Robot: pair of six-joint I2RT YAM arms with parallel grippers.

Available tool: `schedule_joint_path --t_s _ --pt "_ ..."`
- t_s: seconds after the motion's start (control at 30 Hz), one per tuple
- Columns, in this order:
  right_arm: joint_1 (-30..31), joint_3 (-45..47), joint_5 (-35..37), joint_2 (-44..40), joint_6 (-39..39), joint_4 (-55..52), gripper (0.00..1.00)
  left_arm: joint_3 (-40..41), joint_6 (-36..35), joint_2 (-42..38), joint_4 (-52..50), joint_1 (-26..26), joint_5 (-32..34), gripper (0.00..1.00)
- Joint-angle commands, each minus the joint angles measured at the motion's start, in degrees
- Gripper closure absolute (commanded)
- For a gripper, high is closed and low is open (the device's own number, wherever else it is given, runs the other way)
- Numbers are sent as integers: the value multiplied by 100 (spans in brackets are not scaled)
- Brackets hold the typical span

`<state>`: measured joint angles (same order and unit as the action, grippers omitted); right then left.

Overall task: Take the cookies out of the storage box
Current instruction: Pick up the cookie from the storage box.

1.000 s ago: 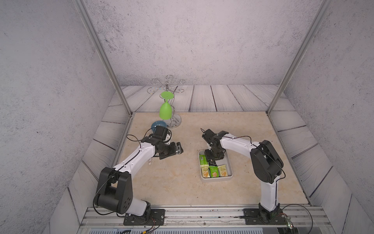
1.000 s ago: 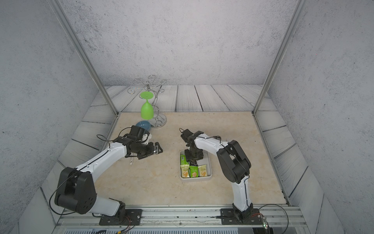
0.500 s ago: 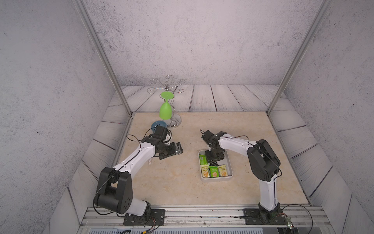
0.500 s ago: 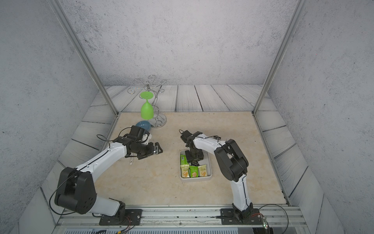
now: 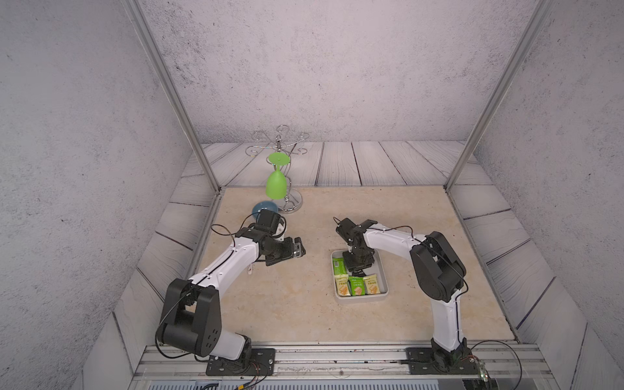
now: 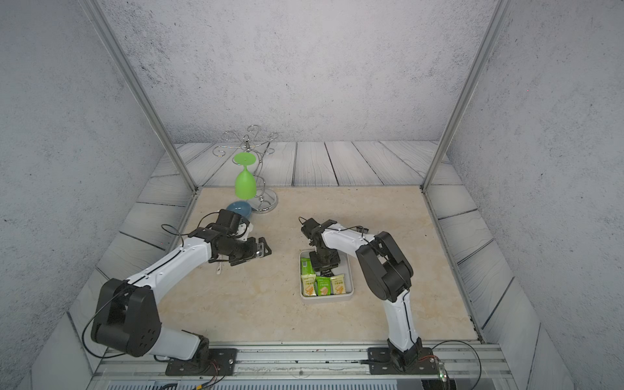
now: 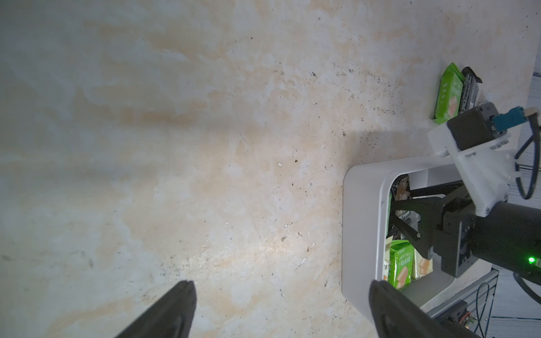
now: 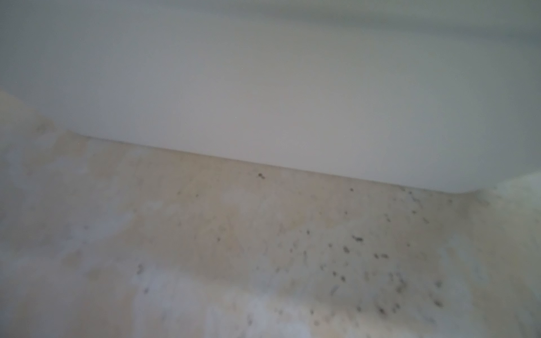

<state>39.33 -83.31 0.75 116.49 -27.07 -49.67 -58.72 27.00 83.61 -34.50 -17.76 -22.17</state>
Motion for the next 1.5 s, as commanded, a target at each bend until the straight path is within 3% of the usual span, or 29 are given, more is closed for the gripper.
schedule_joint_path --t_s 0.0,0.93,1.17,1.47 --pt "34 -115 168 30 8 -200 59 20 -79 -56 -110 -26 56 2" --pt "37 102 161 -1307 -280 -183 61 -35 -39 50 -105 -26 4 1" --pt "-20 -676 376 -999 -253 -237 62 -88 -65 119 -127 -26 -50 2" --pt "-228 -2148 785 19 -223 -627 62 -141 -129 140 -171 -26 -53 2"
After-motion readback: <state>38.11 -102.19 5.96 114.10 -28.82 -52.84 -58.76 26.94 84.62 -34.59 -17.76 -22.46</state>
